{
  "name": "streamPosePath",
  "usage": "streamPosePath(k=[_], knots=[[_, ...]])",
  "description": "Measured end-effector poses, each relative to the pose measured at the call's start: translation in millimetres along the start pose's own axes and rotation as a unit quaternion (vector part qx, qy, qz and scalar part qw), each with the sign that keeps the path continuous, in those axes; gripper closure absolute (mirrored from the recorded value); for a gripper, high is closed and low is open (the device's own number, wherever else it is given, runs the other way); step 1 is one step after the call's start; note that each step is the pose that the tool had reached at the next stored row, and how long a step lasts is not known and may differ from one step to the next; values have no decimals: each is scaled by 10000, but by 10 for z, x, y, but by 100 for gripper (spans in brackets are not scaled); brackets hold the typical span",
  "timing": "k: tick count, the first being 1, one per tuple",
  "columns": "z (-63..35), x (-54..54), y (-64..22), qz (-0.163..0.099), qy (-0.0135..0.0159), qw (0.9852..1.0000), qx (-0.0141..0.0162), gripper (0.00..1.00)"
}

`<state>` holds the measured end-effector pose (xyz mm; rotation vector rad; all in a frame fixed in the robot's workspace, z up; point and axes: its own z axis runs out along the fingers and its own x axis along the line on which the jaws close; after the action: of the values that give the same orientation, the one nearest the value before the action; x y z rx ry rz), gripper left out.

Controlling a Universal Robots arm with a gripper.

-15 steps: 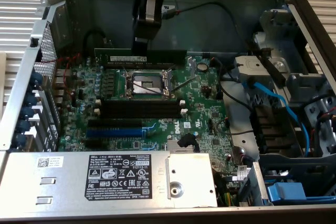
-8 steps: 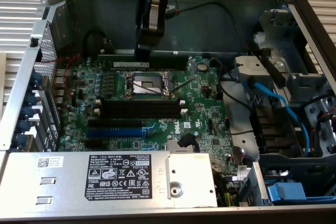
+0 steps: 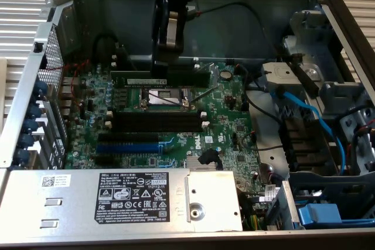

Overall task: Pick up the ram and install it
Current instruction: 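Insert the ram into the slot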

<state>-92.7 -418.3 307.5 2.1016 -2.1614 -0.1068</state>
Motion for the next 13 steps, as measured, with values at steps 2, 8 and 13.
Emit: streamPosePath(k=[2, 8, 13], knots=[[22, 28, -4, -1, 1, 10000, 0, 88], [125, 44, -28, 0, 6, 10000, 0, 88], [194, 45, -42, 0, 10, 10000, -7, 88]])
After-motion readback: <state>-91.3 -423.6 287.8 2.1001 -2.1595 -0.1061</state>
